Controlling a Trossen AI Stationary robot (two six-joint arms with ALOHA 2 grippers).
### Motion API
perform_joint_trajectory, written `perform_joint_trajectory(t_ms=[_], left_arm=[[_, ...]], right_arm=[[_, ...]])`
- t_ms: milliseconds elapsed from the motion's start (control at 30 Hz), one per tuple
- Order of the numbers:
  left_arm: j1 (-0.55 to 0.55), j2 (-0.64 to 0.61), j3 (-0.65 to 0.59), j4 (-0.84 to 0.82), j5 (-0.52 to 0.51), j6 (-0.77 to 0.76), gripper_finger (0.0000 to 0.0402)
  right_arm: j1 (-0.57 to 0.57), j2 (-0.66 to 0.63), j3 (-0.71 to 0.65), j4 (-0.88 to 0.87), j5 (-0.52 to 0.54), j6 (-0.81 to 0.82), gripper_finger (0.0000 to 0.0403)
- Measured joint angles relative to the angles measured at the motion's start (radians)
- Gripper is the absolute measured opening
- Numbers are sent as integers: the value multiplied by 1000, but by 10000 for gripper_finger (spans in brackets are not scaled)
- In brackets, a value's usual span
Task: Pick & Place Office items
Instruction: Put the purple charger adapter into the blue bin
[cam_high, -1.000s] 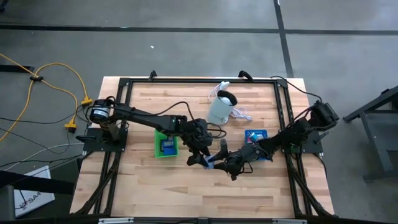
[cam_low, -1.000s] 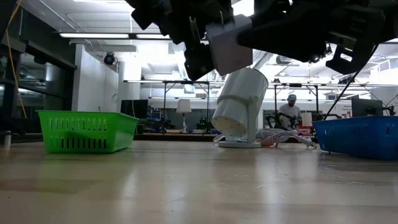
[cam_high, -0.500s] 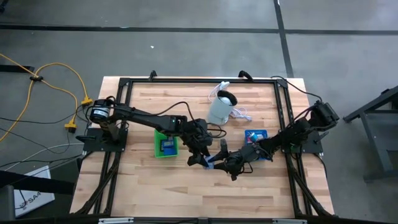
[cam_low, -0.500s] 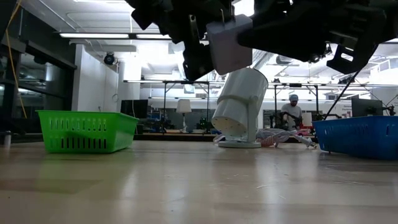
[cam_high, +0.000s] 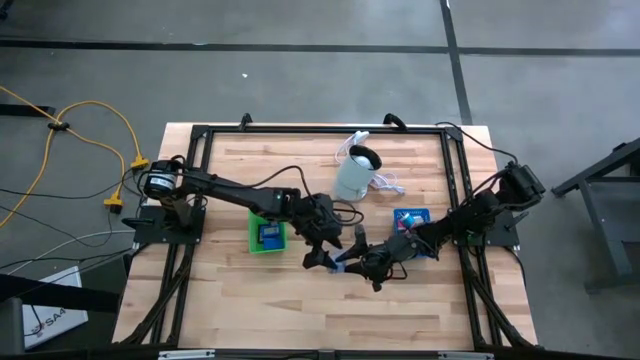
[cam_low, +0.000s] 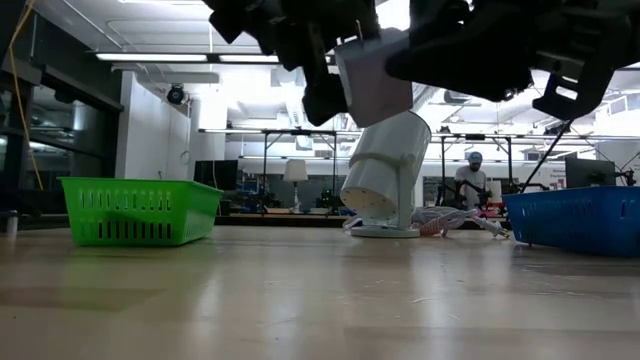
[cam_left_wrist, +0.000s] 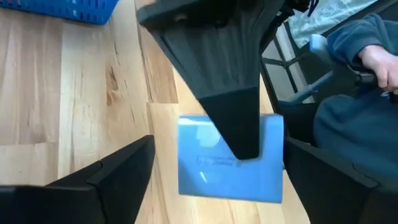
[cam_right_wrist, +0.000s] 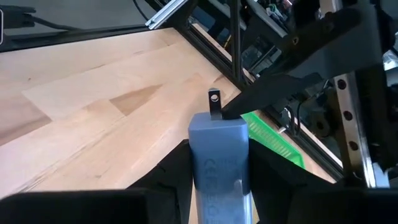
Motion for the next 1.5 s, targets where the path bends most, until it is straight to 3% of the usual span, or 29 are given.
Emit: perform_joint_trajectory(t_ms=[500,667,800,1100,1300,1500], left_arm=[[0,0,0,43,105,-28,344],[0,0,1,42,107,-32,344],[0,0,1,42,107,-33,344],[0,0,1,42,107,-32,344],[0,0,2,41,106,-32,344],[0,0,2,41,107,-32,344]], right_arm=[[22,0,1,-45,33,66,115],[87,0,1,-66,123,67,115],[154,-11,1,-94,275,101,115],[249,-154,1,-390,604,406,115],[265,-296,1,-631,662,663,115],[287,-443,1,-947,631,1006,115]])
